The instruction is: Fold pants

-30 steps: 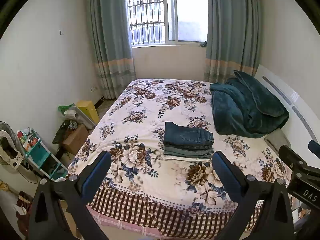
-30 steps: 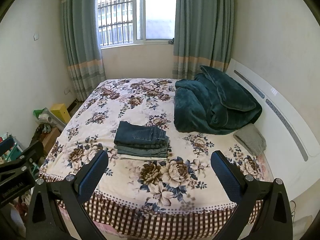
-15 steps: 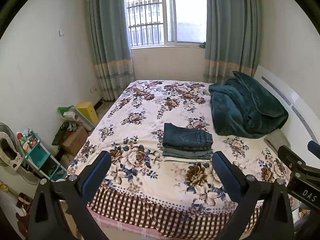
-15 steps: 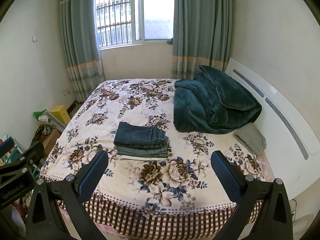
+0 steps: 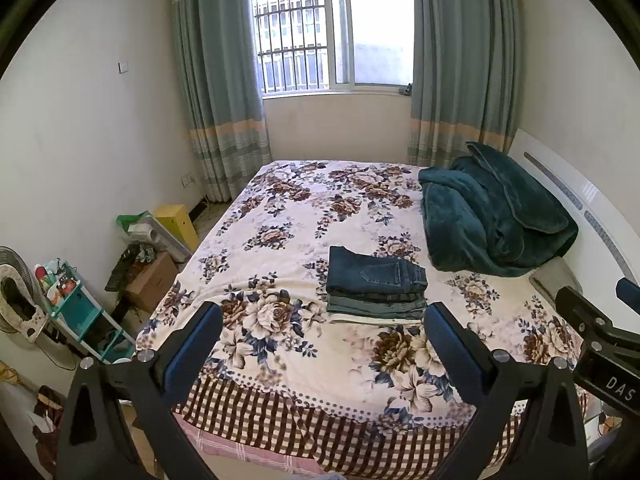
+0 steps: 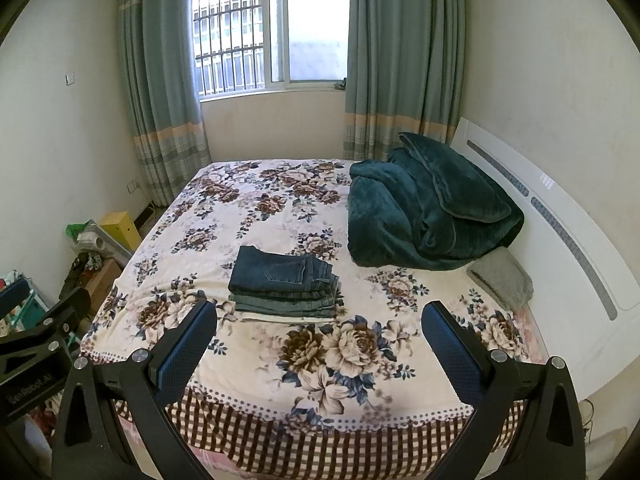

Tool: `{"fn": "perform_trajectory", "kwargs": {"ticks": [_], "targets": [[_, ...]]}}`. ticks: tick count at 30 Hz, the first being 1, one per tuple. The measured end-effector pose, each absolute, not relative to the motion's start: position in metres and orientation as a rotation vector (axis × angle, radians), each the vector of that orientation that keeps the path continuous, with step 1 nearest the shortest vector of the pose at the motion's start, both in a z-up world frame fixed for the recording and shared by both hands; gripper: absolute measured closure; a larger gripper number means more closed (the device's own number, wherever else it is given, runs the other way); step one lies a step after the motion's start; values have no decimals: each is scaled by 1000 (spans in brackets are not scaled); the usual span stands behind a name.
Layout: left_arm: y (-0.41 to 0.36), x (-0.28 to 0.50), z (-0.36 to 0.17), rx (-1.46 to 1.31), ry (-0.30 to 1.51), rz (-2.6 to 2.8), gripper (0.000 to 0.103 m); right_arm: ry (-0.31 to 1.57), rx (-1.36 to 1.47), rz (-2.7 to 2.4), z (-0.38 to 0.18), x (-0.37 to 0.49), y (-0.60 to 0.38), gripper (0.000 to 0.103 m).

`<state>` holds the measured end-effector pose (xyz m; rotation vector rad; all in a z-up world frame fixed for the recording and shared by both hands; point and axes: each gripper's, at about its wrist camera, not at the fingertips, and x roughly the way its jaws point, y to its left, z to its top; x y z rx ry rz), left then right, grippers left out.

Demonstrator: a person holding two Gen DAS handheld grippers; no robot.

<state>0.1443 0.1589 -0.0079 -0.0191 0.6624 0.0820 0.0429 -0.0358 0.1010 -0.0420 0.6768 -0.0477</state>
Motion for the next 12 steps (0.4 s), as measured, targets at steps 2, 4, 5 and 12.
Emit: {"fn": "perform_trajectory", "kwargs": {"ticks": [2,4,5,12], "targets": [[160,147,-6,-18,660,80,0,678,-39,-48,101,42,-36,0],[160,148,-6,-16,658,79,0,677,-41,-48,101,42,-36,0],[160,149,-4,-17,657,79,0,676,-40,-48,100,43,-36,0],[162,150,-3,-18,658,81,0,674,-39,-46,100,44,-36,0]]}}
